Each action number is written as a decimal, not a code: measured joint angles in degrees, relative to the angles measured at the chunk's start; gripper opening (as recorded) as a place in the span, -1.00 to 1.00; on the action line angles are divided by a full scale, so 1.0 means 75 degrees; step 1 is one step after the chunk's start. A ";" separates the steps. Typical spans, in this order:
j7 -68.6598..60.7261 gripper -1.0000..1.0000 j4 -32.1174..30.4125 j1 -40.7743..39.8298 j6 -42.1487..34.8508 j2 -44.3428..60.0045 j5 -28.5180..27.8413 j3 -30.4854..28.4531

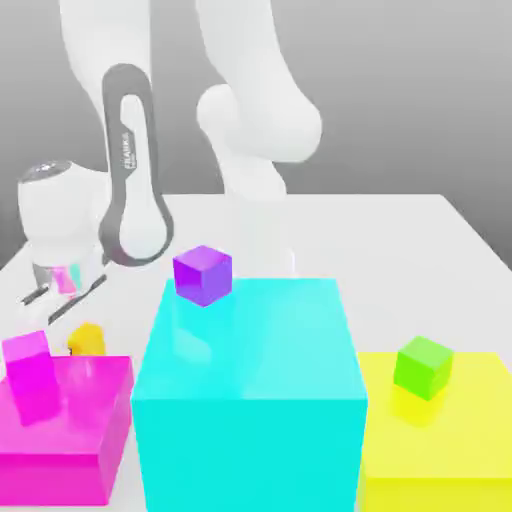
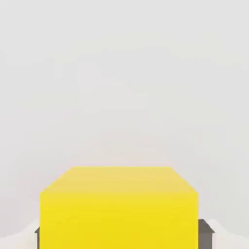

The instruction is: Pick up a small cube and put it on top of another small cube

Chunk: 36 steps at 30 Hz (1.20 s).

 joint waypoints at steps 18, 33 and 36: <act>-0.1269 -1.00 0.1733 0.0452 -0.3730 -0.2014 -0.0271 -0.0100; -0.0476 -1.00 0.3305 0.4177 -0.5770 -0.2613 0.0721 0.1897; 0.0633 -1.00 0.3027 0.4726 -0.5667 -0.2869 0.0619 0.2485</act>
